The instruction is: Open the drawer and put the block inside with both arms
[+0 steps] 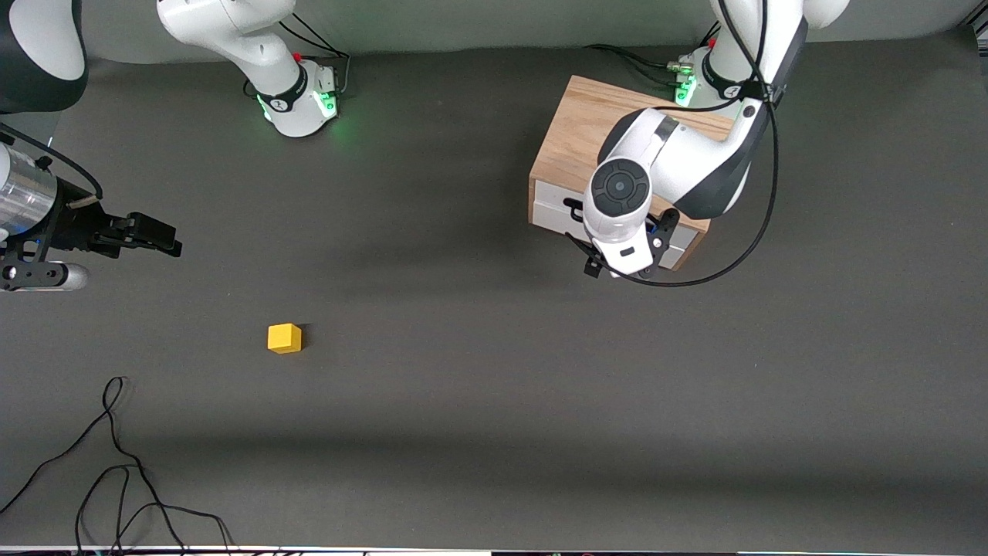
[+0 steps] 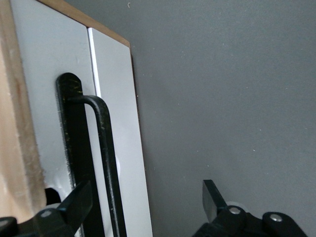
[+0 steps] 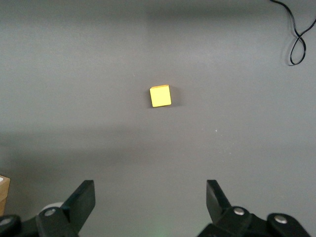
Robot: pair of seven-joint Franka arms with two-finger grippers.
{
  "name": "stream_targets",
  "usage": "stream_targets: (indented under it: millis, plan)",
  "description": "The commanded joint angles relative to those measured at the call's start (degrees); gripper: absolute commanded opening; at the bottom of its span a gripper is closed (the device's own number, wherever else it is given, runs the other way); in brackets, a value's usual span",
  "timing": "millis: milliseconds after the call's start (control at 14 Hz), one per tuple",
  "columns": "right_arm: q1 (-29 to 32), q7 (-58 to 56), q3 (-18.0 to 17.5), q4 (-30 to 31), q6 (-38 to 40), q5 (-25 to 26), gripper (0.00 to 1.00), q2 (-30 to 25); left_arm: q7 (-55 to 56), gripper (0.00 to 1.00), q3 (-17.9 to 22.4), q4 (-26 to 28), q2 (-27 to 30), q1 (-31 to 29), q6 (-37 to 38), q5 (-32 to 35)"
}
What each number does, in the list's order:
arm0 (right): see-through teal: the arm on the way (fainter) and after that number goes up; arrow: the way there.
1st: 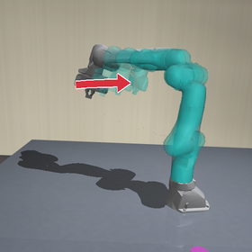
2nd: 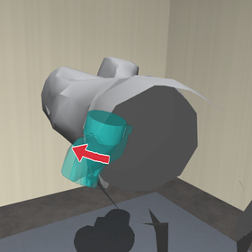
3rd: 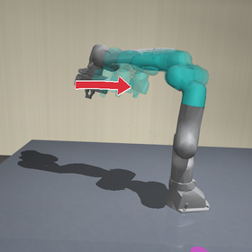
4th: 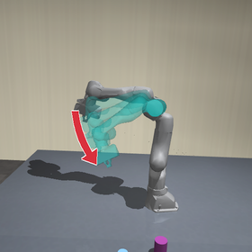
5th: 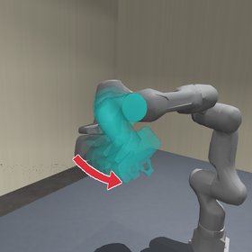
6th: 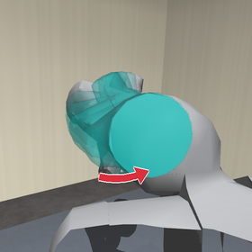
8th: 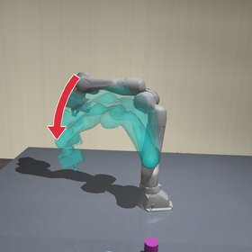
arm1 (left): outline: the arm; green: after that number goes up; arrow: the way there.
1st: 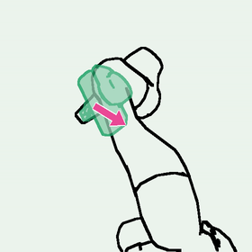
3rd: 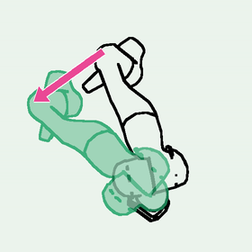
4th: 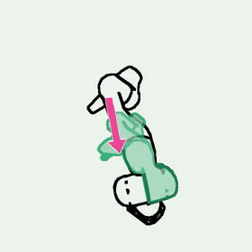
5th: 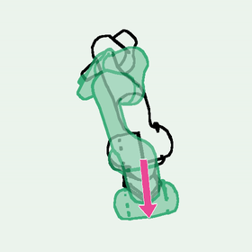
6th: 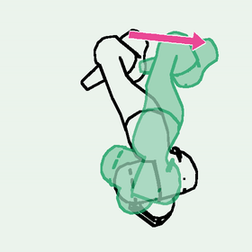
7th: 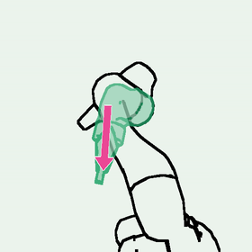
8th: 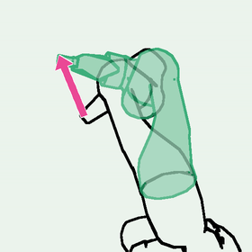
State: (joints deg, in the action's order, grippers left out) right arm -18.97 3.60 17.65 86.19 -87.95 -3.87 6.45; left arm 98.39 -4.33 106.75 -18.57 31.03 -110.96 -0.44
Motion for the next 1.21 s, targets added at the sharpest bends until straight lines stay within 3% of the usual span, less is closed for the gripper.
stream_targets:
  millis: [0, 500, 1143]
  plan:
    - [-0.2, 0.7, 0.2, 0.0, -1.3, -0.6, 1.0, 0.1, -0.5, 1.0, 0.1, 0.7, -0.6, 0.5, -0.3, 0.9]
    - [-0.4, 1.1, -0.1, 0.2, -1.8, -0.6, 1.0, 1.3, -0.6, 1.0, 0.1, 0.7, -3.0, 0.3, -4.3, 1.0]
    - [-0.4, 0.9, -0.2, 0.2, -4.7, -0.8, 1.0, 3.6, -0.6, 1.0, 0.1, -5.0, -6.8, 0.3, -8.6, 2.5]
